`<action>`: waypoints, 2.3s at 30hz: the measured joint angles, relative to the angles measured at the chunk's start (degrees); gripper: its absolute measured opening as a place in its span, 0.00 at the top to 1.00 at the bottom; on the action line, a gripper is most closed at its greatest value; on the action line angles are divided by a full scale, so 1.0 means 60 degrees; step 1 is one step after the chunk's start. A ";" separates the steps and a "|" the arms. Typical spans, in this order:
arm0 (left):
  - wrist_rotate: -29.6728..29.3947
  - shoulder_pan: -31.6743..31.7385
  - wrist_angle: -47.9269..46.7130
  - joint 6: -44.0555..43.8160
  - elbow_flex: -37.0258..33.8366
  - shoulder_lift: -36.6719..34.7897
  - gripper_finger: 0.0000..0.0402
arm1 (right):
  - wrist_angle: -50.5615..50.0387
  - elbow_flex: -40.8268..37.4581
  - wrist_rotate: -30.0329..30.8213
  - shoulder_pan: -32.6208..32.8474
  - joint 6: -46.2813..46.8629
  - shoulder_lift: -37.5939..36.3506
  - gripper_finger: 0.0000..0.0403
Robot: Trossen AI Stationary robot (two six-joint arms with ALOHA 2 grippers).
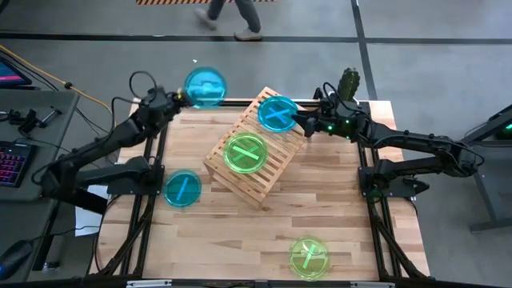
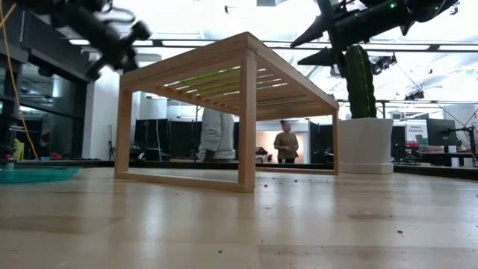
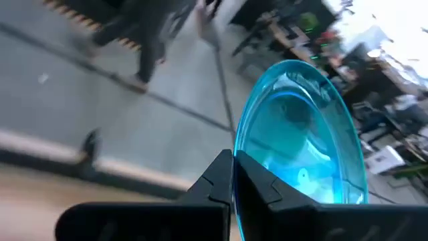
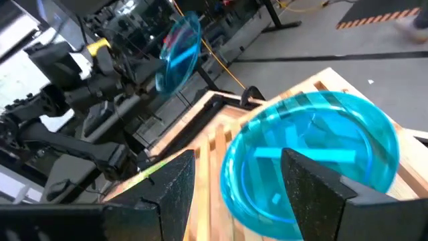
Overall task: Place and stack plates onto a shelf
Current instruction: Stack the blue plate on top of the blue plate on the shelf
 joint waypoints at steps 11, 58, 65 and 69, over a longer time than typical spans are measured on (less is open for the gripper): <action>0.0575 -0.1334 0.0203 0.1815 0.4516 0.4184 1.00 | 0.1371 0.0000 -0.0095 0.0002 -0.0032 -0.0389 0.49; 0.1138 -0.3295 -0.0524 0.0857 0.6838 0.8605 0.82 | 0.0965 0.0004 -0.0113 0.0000 -0.1192 -0.2116 0.49; 0.1518 -0.3185 -0.0453 0.1088 0.6844 0.8524 0.66 | 0.0965 0.0004 -0.0113 0.0002 -0.1287 -0.2116 0.49; 0.2014 -0.3033 -0.0491 0.1508 0.6838 0.8399 0.59 | 0.0965 0.0004 -0.0113 0.0000 -0.1316 -0.2116 0.49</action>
